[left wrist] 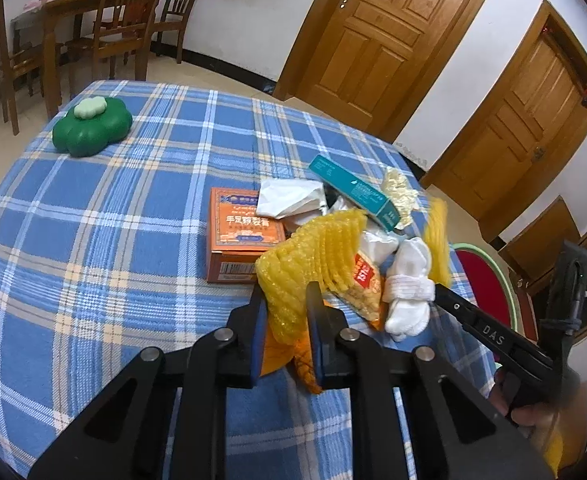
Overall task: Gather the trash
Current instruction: 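Grasp a yellow foam net with the left tool while the right tool grasps another, then carry both yellow foam nets over the red bucket and open both tools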
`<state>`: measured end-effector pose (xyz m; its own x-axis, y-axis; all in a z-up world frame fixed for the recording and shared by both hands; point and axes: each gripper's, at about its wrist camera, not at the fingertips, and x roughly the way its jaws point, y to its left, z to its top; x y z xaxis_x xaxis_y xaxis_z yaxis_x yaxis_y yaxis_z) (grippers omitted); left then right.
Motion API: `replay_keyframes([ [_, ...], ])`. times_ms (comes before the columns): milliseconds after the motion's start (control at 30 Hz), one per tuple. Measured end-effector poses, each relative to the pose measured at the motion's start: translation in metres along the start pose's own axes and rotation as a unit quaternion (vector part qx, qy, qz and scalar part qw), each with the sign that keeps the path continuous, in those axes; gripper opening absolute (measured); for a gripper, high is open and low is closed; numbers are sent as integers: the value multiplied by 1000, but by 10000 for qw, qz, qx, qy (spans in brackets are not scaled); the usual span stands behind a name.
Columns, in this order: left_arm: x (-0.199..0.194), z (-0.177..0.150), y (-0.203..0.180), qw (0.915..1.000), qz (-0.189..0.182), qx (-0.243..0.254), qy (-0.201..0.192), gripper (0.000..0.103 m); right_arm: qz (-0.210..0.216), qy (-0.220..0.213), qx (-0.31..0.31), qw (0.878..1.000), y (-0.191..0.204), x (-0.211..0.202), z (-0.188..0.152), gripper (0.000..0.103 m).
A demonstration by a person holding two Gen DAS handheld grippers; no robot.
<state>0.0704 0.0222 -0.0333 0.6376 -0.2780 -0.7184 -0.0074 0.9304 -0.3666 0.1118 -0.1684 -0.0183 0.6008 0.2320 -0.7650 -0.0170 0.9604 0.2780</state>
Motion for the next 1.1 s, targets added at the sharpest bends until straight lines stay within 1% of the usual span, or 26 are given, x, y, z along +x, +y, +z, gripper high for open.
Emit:
replay_keyframes([
  [33, -2, 0, -1, 10000, -10, 28, -29, 18, 6, -19, 11, 10000, 0, -2, 0, 9],
  [167, -14, 1, -7, 9998, -68, 120, -154, 18, -6, -216, -14, 9998, 0, -16, 0, 8],
  [467, -33, 2, -25, 9988, -164, 345, -314, 18, 35, -531, 39, 9986, -2, -49, -6, 7],
  [600, -36, 2, -38, 9981, -214, 482, -308, 18, -9, -677, 131, 9976, -9, -65, -10, 7],
  [733, -35, 2, -51, 9972, -285, 635, -271, 18, -159, -818, 221, 9963, -19, -77, -13, 7],
  [1100, -21, -1, -105, 9922, -495, 1141, -81, 18, -494, -1124, 651, 9903, -62, -107, -24, 7],
])
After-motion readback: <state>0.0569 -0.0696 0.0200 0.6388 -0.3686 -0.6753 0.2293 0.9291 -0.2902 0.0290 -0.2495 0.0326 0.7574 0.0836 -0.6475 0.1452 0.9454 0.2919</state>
